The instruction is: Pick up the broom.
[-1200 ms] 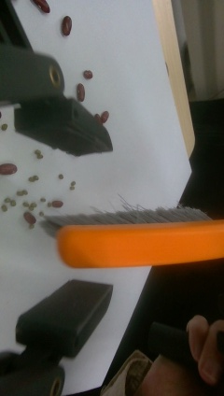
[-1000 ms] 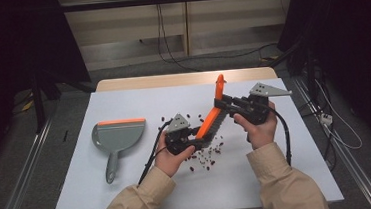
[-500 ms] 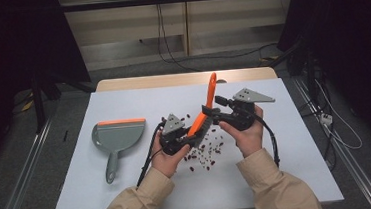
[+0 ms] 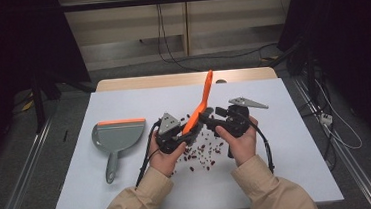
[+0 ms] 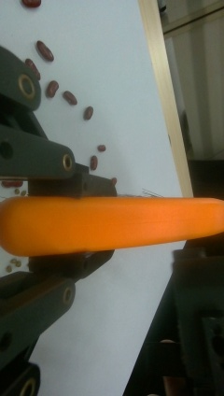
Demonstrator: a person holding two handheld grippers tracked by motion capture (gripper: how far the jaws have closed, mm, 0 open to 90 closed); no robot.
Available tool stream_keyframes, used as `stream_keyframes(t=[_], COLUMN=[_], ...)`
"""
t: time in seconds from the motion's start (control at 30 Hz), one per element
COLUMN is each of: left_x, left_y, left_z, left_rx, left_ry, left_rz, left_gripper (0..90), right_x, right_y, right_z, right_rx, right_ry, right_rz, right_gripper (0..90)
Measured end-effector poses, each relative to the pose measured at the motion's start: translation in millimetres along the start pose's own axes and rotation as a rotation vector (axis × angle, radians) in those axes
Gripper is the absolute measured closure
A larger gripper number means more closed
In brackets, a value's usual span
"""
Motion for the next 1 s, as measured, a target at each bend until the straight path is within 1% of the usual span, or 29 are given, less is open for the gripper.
stream_keyframes(t=[0.07, 0.13, 0.17, 0.2, 0.23, 0.27, 0.3, 0.33, 0.37, 0.4, 0.43, 0.47, 0.5, 0.53, 0.57, 0.6, 0.63, 0.67, 0.7, 0.73, 0.77, 0.8, 0.83, 0.87, 0.9, 0.93, 0.97, 1.0], left_x=[-3.0, -6.8, -8.9, -9.8, -10.0, -10.1, -11.0, -13.2, -14.8, -17.3, -18.3, -18.9, -18.8, -18.6, -19.5, -20.0, -20.5, -19.5, -18.2, -15.7, -13.3, -11.1, -9.6, -8.7, -7.6, -6.9, -5.4, -4.6], left_y=[-0.6, -1.6, -2.2, -2.3, -2.1, -1.7, -1.5, -1.1, -0.5, -0.1, 0.4, 0.2, -0.3, -1.0, -2.2, -3.4, -4.8, -3.9, -1.8, 0.8, 3.1, 5.6, 6.6, 7.9, 9.2, 10.4, 11.6, 12.9], left_z=[0.1, 0.1, -0.1, 0.0, 0.6, 1.8, 2.6, 3.4, 4.3, 5.0, 5.3, 5.7, 5.4, 4.9, 4.5, 4.0, 4.3, 5.6, 7.9, 10.1, 11.0, 10.3, 9.9, 9.4, 8.8, 8.4, 8.9, 9.2], left_rx=[-0.005, -0.005, -0.005, -0.006, -0.012, -0.022, -0.028, -0.035, -0.038, -0.041, -0.041, -0.047, -0.043, -0.037, -0.033, -0.022, -0.028, -0.042, -0.056, -0.065, -0.067, -0.058, -0.054, -0.048, -0.041, -0.035, -0.035, -0.035], left_ry=[-0.002, -0.026, -0.04, -0.054, -0.054, -0.064, -0.076, -0.078, -0.1, -0.112, -0.119, -0.121, -0.133, -0.136, -0.139, -0.161, -0.17, -0.165, -0.148, -0.139, -0.129, -0.108, -0.096, -0.083, -0.077, -0.06, -0.058, -0.062], left_rz=[0.0, 0.002, 0.01, 0.019, 0.021, 0.029, 0.028, 0.025, 0.037, 0.04, 0.045, 0.049, 0.054, 0.064, 0.066, 0.08, 0.082, 0.061, 0.026, 0.031, 0.035, 0.019, 0.019, 0.012, 0.004, -0.01, -0.012, -0.017], left_gripper=[70.9, 70.8, 70.9, 70.8, 70.6, 70.4, 69.9, 69.3, 67.3, 67.3, 66.2, 65.4, 64.5, 60.2, 55.4, 48.5, 50.0, 50.0, 57.9, 57.9, 48.8, 44.2, 41.9, 38.0, 35.2, 34.9, 33.0, 31.2], right_x=[2.3, 3.2, 4.9, 6.1, 6.5, 6.9, 8.0, 8.8, 10.8, 10.8, 10.0, 10.5, 11.1, 11.2, 11.4, 13.0, 13.6, 13.6, 11.7, 8.4, 5.0, 0.2, -5.8, -9.3, -13.3, -16.2, -19.3, -21.8], right_y=[-4.8, -9.0, -11.7, -14.0, -16.2, -18.1, -19.9, -21.2, -24.3, -24.3, -25.0, -25.8, -26.4, -26.4, -25.8, -27.2, -26.5, -26.5, -26.4, -25.2, -24.9, -23.2, -20.0, -17.9, -14.9, -12.0, -8.3, -5.7], right_z=[-3.2, -3.0, -2.5, -1.3, -1.1, -0.8, -0.1, -0.2, 0.0, 0.0, 0.6, 2.5, 3.2, 4.4, 6.0, 7.1, 7.9, 7.9, 9.5, 10.4, 10.6, 11.5, 14.1, 15.5, 16.9, 17.9, 19.0, 19.9], right_rx=[0.013, 0.01, 0.01, 0.003, 0.007, 0.016, 0.017, 0.021, 0.036, 0.036, 0.036, 0.03, 0.033, 0.041, 0.043, 0.056, 0.062, 0.062, 0.054, 0.05, 0.061, 0.062, 0.052, 0.05, 0.05, 0.056, 0.066, 0.068], right_ry=[-0.04, -0.113, -0.147, -0.174, -0.183, -0.187, -0.189, -0.198, -0.211, -0.211, -0.186, -0.195, -0.207, -0.214, -0.218, -0.242, -0.24, -0.24, -0.185, -0.169, -0.166, -0.161, -0.125, -0.105, -0.1, -0.086, -0.044, -0.02], right_rz=[0.01, 0.025, 0.048, 0.052, 0.042, 0.034, 0.028, 0.022, 0.003, 0.003, -0.021, -0.019, -0.011, -0.007, -0.005, 0.035, 0.041, 0.041, 0.027, 0.012, 0.022, 0.009, -0.014, -0.025, -0.032, -0.038, -0.054, -0.062], right_gripper=[21.8, 25.7, 23.9, 22.5, 22.4, 23.5, 25.4, 25.1, 31.8, 31.8, 37.0, 39.8, 43.0, 50.0, 54.5, 62.2, 69.7, 69.7, 70.6, 70.6, 70.7, 70.6, 70.6, 70.6, 70.6, 70.6, 70.6, 70.6])
Point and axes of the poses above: each handheld gripper's, and its own axes: y roughly backward along the jaws, z roughly out of its top, x roughly to its left, the point moved 9 cm from there along -y, roughly forward along the jaws, and after that the axes turned 4 degrees about x, right-handed, at the moved point
